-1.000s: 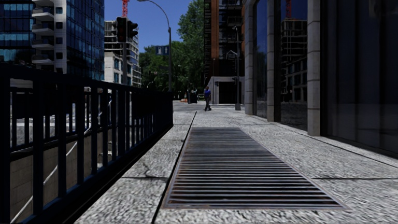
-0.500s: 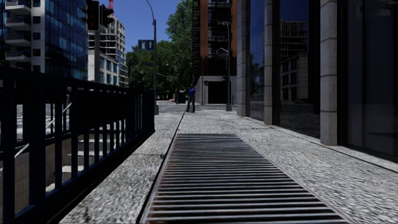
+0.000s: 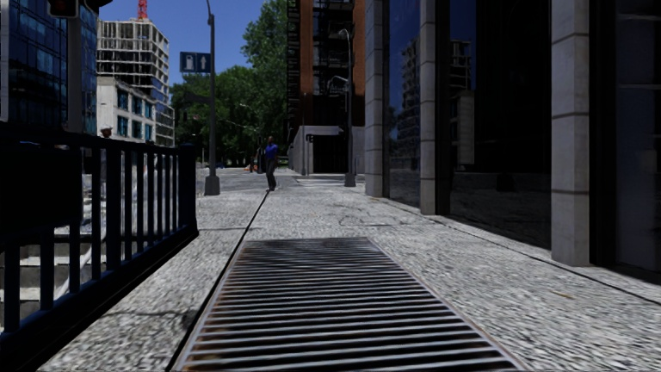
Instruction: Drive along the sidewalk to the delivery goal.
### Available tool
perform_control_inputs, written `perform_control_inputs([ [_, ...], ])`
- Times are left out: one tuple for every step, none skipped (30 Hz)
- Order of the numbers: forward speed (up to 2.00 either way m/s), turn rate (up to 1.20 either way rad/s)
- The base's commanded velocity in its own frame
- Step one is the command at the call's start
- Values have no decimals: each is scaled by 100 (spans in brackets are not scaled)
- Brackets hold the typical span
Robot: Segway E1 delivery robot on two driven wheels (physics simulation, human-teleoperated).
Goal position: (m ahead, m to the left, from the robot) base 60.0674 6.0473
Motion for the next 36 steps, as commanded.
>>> perform_control_inputs([
  [200, -36],
  [200, -36],
  [200, -36],
  [200, -36],
  [200, -36],
  [200, -33],
  [200, -33],
  [200, -32],
  [200, -32],
  [200, -32],
  [200, 0],
  [200, 0],
  [200, 0],
  [200, 0],
  [200, 0],
  [200, 0],
  [200, 0],
  [200, 0],
  [200, 0],
  [200, 0],
  [200, 0],
  [200, 0],
  [200, 0],
  [200, 0],
  [200, 0],
  [200, 0],
  [200, 0],
  [200, 0],
  [200, 0],
  [200, 0],
  [200, 0],
  [200, 0],
  [200, 0],
  [200, 0],
  [200, 0],
  [200, 0],
])
